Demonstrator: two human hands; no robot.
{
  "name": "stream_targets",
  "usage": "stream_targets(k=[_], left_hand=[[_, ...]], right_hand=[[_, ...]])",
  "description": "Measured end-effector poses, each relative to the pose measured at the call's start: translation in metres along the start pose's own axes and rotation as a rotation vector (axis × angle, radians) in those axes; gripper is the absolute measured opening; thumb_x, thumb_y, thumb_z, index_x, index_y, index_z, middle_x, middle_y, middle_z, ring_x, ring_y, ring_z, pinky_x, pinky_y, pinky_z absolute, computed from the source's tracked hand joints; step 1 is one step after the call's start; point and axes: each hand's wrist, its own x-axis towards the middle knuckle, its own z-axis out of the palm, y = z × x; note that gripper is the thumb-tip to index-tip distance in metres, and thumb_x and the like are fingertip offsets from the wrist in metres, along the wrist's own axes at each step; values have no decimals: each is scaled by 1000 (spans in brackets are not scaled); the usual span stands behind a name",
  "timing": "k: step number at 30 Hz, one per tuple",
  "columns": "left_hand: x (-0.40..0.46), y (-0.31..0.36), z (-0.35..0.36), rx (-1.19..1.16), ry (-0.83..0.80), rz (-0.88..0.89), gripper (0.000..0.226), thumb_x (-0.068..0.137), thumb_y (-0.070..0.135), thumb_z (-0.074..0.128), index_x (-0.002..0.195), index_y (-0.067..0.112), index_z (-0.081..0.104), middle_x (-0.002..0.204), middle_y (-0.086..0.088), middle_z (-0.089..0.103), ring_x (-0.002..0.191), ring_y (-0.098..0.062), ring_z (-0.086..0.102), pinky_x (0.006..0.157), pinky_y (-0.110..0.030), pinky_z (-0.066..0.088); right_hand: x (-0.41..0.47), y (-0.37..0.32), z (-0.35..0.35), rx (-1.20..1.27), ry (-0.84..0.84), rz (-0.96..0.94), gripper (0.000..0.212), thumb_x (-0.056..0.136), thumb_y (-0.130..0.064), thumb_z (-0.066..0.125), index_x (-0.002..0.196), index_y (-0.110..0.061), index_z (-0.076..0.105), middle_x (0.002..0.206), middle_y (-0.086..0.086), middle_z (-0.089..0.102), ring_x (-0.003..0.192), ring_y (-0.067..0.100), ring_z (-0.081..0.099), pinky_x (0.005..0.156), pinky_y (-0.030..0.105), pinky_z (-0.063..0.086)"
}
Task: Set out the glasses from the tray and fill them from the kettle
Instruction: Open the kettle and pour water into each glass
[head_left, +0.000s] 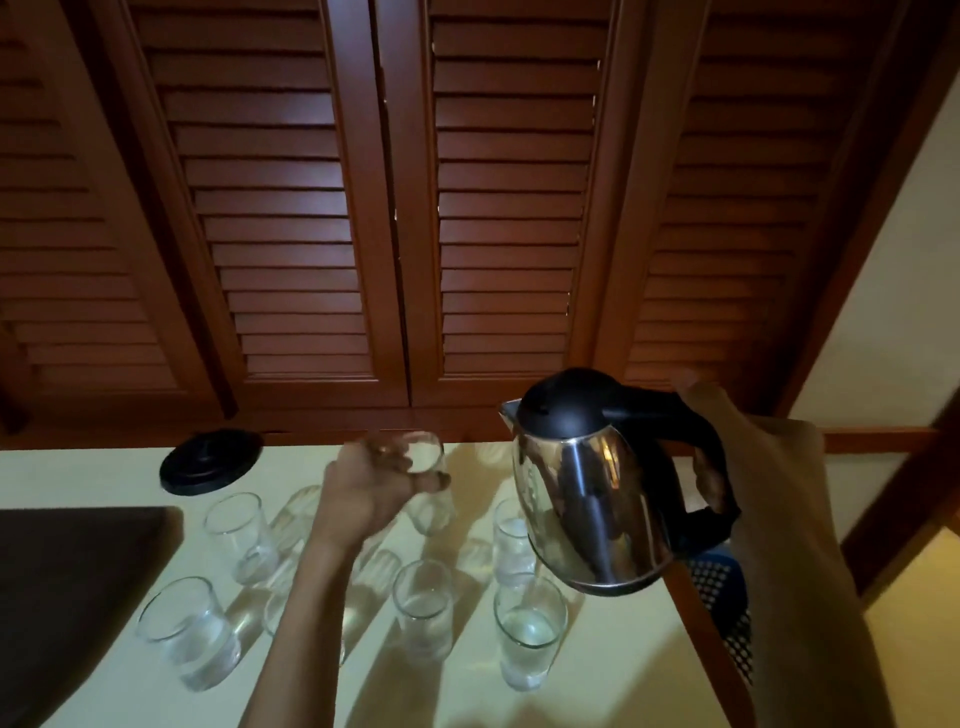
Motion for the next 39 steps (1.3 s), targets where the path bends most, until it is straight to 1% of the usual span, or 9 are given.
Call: stream_targets(k=[4, 9, 14, 18, 23, 28, 31, 35, 39], left_hand=[[-4, 32, -15, -455, -76, 113, 65, 38, 41, 86, 98, 20, 74, 91, 5, 72, 85, -14, 65, 79, -32, 48], [-6, 33, -18, -696, -143, 96, 23, 78, 18, 73, 99, 25, 65, 87, 14, 69, 91, -14, 61, 80, -35, 45], [-15, 9, -25, -501, -179, 210, 41, 59, 20, 79, 97, 22, 65, 99, -5, 74, 90, -17, 66, 77, -33, 47], [-16, 4, -21, -369, -143, 261, 42, 66, -15, 78, 100, 3, 63, 75, 5, 71, 73, -1, 68, 68, -17, 53], [-13, 0, -16, -287, -149, 263, 48, 46, 6, 77, 92, 16, 66, 68, 11, 69, 63, -7, 65, 61, -22, 51], [-9, -9, -11, -235, -129, 200, 51, 36, 23, 78, 86, 23, 66, 67, 10, 69, 64, -9, 65, 69, -33, 53], [-10, -12, -9, -202, -123, 189, 45, 41, 20, 80, 83, 24, 65, 70, 10, 72, 63, -7, 65, 67, -31, 52], [-12, -14, -9, -168, -118, 208, 40, 54, 10, 85, 85, 24, 65, 76, 12, 74, 64, -2, 65, 59, -18, 48], [-10, -17, -6, -158, -128, 168, 39, 50, 17, 83, 84, 24, 64, 71, 9, 73, 69, -12, 67, 67, -30, 51]], right_hand=[[-9, -5, 14, -14, 36, -37, 31, 87, -33, 73, 68, -12, 59, 44, -9, 53, 36, 1, 49, 51, 21, 42], [-4, -13, 30, 2, 16, -112, 31, 87, -30, 74, 67, -12, 59, 42, -10, 54, 36, 1, 50, 43, 15, 41], [11, -28, 50, -30, -62, -181, 26, 87, -29, 75, 71, -13, 62, 43, -11, 57, 36, 1, 54, 41, 13, 42], [24, -44, 68, -188, -145, -226, 42, 90, -34, 72, 58, -12, 58, 38, -6, 50, 30, 4, 45, 40, 17, 39], [36, -63, 90, -395, -218, -324, 61, 90, -37, 73, 67, 17, 59, 47, 12, 46, 31, 11, 39, 40, 20, 36], [42, -80, 108, -589, -295, -302, 52, 94, -33, 68, 50, -6, 59, 36, -1, 44, 29, 9, 39, 36, 20, 33], [45, -87, 113, -666, -324, -305, 53, 95, -32, 67, 58, 5, 64, 38, 1, 46, 29, 9, 39, 35, 20, 32], [46, -99, 118, -700, -336, -298, 52, 94, -31, 68, 49, -6, 61, 36, 0, 47, 28, 9, 41, 36, 18, 33], [44, -115, 123, -752, -345, -295, 49, 94, -34, 67, 53, -8, 62, 37, -2, 47, 30, 9, 41, 39, 20, 34]])
